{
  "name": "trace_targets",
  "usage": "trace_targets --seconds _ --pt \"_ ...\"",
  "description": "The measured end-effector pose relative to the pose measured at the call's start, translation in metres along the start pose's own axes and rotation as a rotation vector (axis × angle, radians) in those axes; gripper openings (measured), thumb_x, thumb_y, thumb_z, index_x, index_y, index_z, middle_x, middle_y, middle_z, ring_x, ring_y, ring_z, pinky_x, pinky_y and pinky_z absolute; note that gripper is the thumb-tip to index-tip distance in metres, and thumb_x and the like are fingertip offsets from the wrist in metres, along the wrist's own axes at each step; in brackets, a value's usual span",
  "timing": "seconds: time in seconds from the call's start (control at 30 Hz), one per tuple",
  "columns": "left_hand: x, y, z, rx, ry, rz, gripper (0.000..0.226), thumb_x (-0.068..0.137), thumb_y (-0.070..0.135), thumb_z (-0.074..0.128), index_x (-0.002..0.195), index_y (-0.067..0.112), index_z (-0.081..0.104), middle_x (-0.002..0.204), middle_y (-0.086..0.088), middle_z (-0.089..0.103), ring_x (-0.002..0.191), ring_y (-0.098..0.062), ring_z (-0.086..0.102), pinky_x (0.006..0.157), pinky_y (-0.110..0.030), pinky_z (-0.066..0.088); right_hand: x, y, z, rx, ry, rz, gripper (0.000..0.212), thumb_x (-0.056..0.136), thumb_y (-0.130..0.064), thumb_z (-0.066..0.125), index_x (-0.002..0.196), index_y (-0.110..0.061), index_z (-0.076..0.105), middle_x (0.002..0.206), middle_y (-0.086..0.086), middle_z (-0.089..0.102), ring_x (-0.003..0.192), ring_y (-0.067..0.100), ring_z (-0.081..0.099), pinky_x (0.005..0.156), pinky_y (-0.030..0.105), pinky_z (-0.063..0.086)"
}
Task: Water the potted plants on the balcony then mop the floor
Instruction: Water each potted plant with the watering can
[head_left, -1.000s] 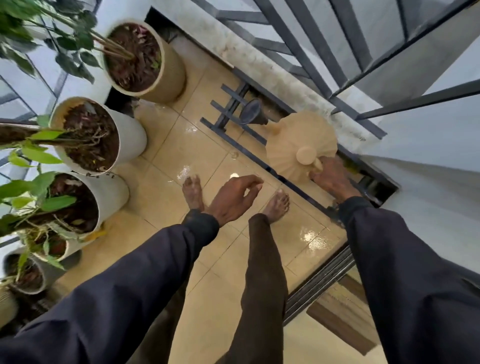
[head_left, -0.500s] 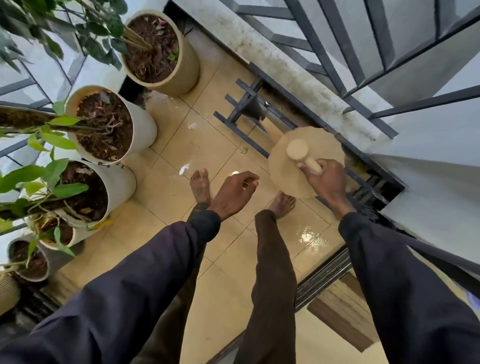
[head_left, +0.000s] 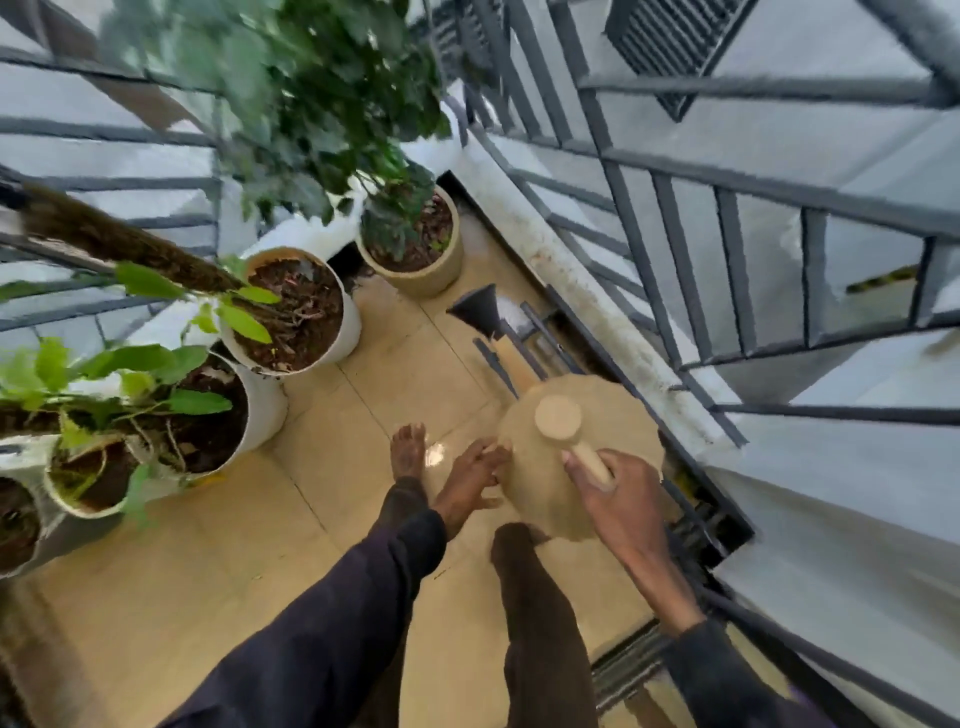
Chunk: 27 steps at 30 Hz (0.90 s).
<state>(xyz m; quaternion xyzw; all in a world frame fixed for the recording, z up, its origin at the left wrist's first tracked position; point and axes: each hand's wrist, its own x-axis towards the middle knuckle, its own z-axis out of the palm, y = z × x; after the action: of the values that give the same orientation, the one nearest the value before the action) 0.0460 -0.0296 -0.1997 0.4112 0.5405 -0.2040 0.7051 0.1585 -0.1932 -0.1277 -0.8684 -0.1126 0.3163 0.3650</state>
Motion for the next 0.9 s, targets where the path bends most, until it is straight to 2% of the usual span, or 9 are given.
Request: trace_targets --seconds 0.13,0.33,0.43,0.53,0.63,0.73,0.77,0.83,0.9 --pt "-0.032 0.021 -0.032 -0.187 -0.023 0.055 0.063 0.09 0.058 0.067 0.144 0.03 0.054 0.142 0.001 0.058 0.128 -0.031 0.054 0.106 -0.062 0.048 -0.009 -0.062 0.0 0.004 -0.055 -0.01 0.025 0.091 -0.037 0.077 0.071 -0.025 0.069 0.062 -0.015 0.064 0.057 -0.003 0.059 0.051 0.012 0.037" --pt "-0.056 0.045 -0.079 -0.368 -0.067 0.025 0.037 0.101 0.049 0.054 0.13 0.028 0.063 0.126 -0.003 0.07 0.122 -0.025 0.06 0.108 -0.051 0.047 -0.023 -0.127 0.015 -0.043 -0.161 -0.062 0.024 0.09 -0.036 0.078 0.07 -0.026 0.071 0.061 -0.019 0.068 0.064 -0.004 0.064 0.053 0.01 0.043" --pt "-0.064 0.05 -0.107 -0.457 -0.066 0.027 0.027 0.103 0.042 0.054 0.114 0.022 0.068 0.1 -0.003 0.08 0.1 -0.02 0.072 0.086 -0.035 0.056 -0.022 -0.159 0.031 -0.084 -0.193 -0.077 0.028 0.09 -0.04 0.077 0.067 -0.024 0.071 0.059 -0.018 0.065 0.06 -0.002 0.062 0.051 0.012 0.041" --pt "-0.063 0.05 -0.133 -0.539 -0.072 0.016 0.03 0.104 0.041 0.054 0.117 0.018 0.068 0.093 -0.003 0.081 0.085 -0.014 0.076 0.074 -0.028 0.058 -0.018 -0.187 0.05 -0.119 -0.21 -0.088 0.038 0.092 -0.038 0.076 0.06 -0.019 0.066 0.055 -0.017 0.062 0.051 0.001 0.054 0.048 0.015 0.035" --pt "-0.059 0.052 -0.153 -0.577 -0.035 0.026 0.04 0.098 0.048 0.06 0.126 0.02 0.068 0.092 -0.002 0.081 0.095 -0.02 0.072 0.086 -0.034 0.054 -0.01 -0.209 0.074 -0.127 -0.23 -0.084 0.032 0.092 -0.036 0.075 0.064 -0.022 0.069 0.06 -0.023 0.066 0.057 -0.004 0.059 0.051 0.012 0.04" --pt "-0.045 0.052 -0.173 -0.542 0.037 0.061 0.038 0.099 0.052 0.058 0.12 0.024 0.071 0.091 0.004 0.08 0.093 -0.014 0.072 0.08 -0.029 0.055 -0.002 -0.227 0.096 -0.167 -0.233 -0.106 0.034 0.094 -0.036 0.073 0.063 -0.023 0.068 0.061 -0.028 0.065 0.06 -0.006 0.06 0.051 0.01 0.041" --pt "-0.038 0.052 -0.18 -0.526 0.049 0.062 0.043 0.096 0.059 0.059 0.12 0.026 0.072 0.099 0.003 0.08 0.098 -0.014 0.073 0.085 -0.03 0.056 0.002 -0.228 0.103 -0.188 -0.223 -0.124 0.037 0.094 -0.037 0.073 0.061 -0.021 0.066 0.059 -0.027 0.064 0.058 -0.006 0.059 0.05 0.011 0.039" --pt "-0.011 0.039 -0.193 -0.458 0.094 0.051 0.064 0.078 0.082 0.065 0.12 0.034 0.074 0.114 0.004 0.078 0.111 -0.016 0.071 0.102 -0.041 0.054 0.01 -0.23 0.114 -0.203 -0.202 -0.134 0.042 0.095 -0.037 0.071 0.058 -0.018 0.062 0.055 -0.023 0.062 0.055 -0.005 0.056 0.048 0.012 0.037" --pt "0.032 0.014 -0.203 -0.407 0.147 0.036 0.079 0.061 0.096 0.064 0.115 0.039 0.075 0.115 0.007 0.077 0.111 -0.017 0.071 0.107 -0.047 0.051 0.02 -0.23 0.123 -0.204 -0.198 -0.137 0.043 0.096 -0.038 0.07 0.061 -0.012 0.066 0.054 -0.012 0.062 0.054 0.0 0.057 0.047 0.013 0.036"
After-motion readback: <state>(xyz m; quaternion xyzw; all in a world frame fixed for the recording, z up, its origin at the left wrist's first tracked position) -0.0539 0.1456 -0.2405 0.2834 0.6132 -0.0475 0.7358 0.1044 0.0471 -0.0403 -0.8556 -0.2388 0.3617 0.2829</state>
